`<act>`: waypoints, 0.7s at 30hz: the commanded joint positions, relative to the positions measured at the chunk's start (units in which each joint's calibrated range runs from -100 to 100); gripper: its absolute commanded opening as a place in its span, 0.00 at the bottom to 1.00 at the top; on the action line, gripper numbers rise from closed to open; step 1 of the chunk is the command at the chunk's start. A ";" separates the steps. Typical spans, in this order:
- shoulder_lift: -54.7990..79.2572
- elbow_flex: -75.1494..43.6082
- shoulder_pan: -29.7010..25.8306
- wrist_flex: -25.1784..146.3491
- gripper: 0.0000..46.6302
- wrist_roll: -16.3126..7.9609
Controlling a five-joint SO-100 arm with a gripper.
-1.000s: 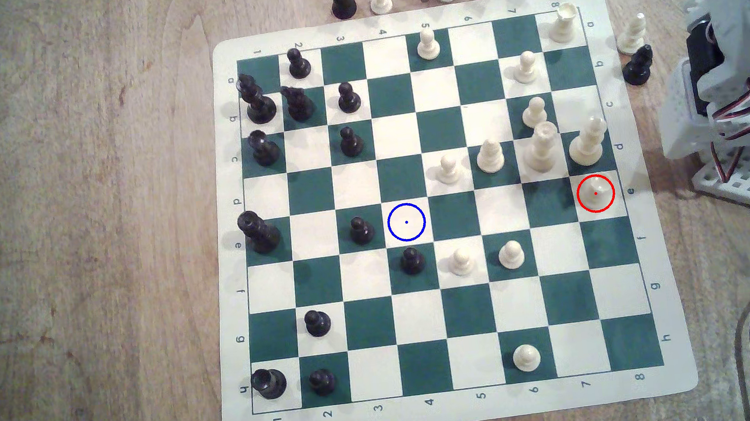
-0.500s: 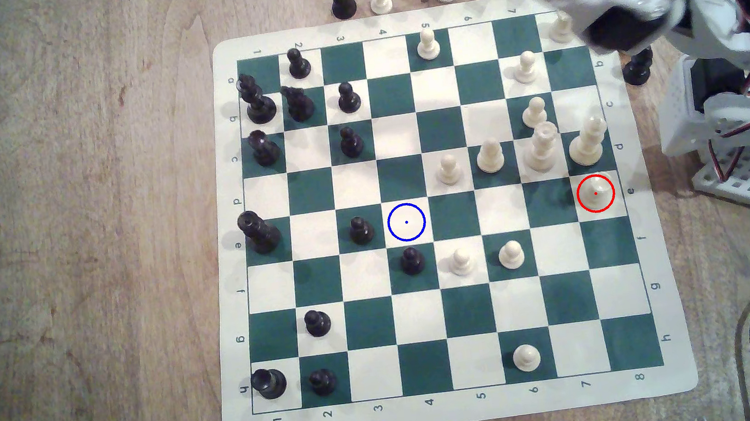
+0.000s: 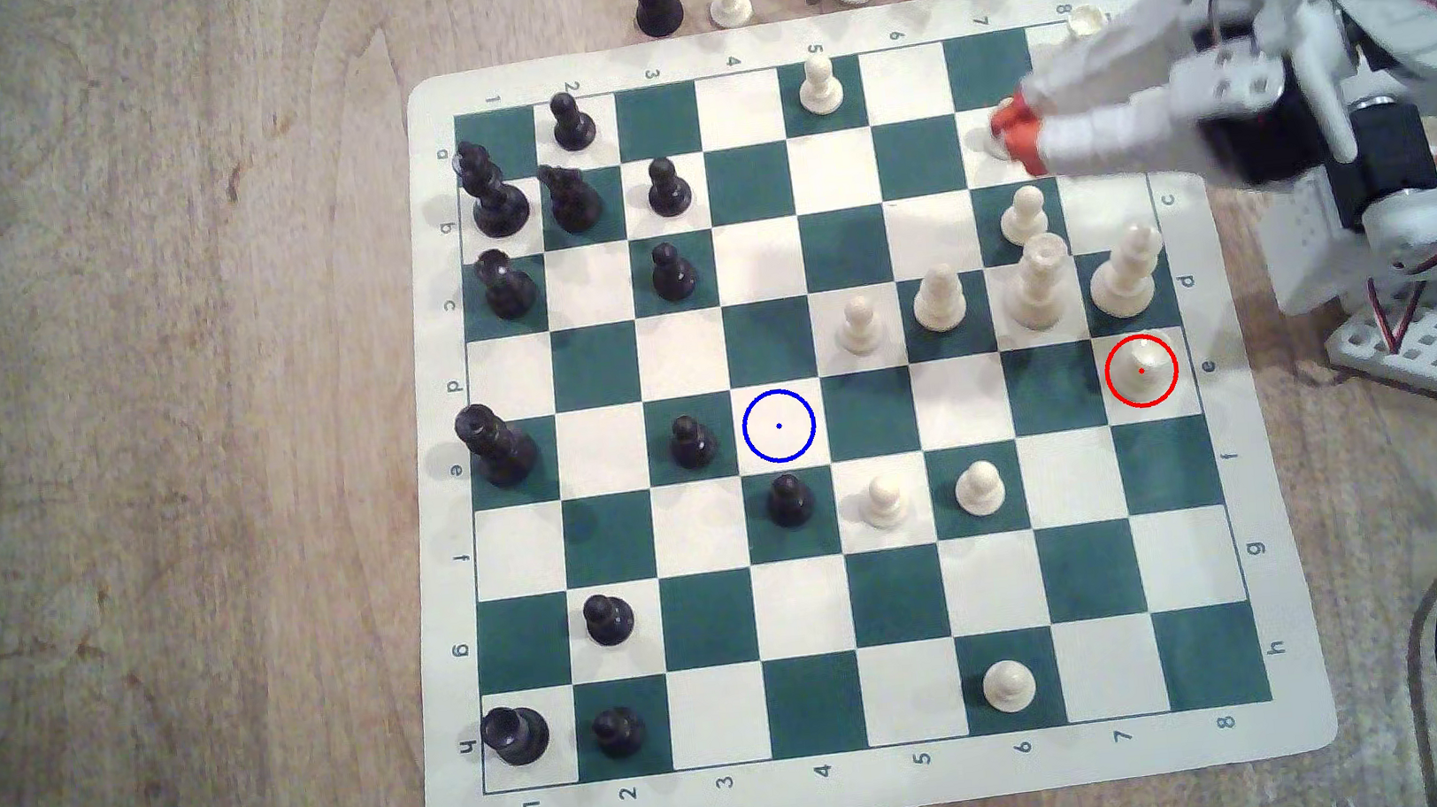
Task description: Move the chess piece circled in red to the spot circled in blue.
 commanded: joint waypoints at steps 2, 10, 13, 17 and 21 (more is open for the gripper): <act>14.56 -14.83 -1.87 14.18 0.01 9.43; 17.95 -11.02 -3.51 12.29 0.15 3.52; 18.29 -7.85 -5.39 13.44 0.18 2.59; 19.82 -5.94 -6.40 14.42 0.25 2.39; 23.64 -5.67 -6.09 13.60 0.28 1.66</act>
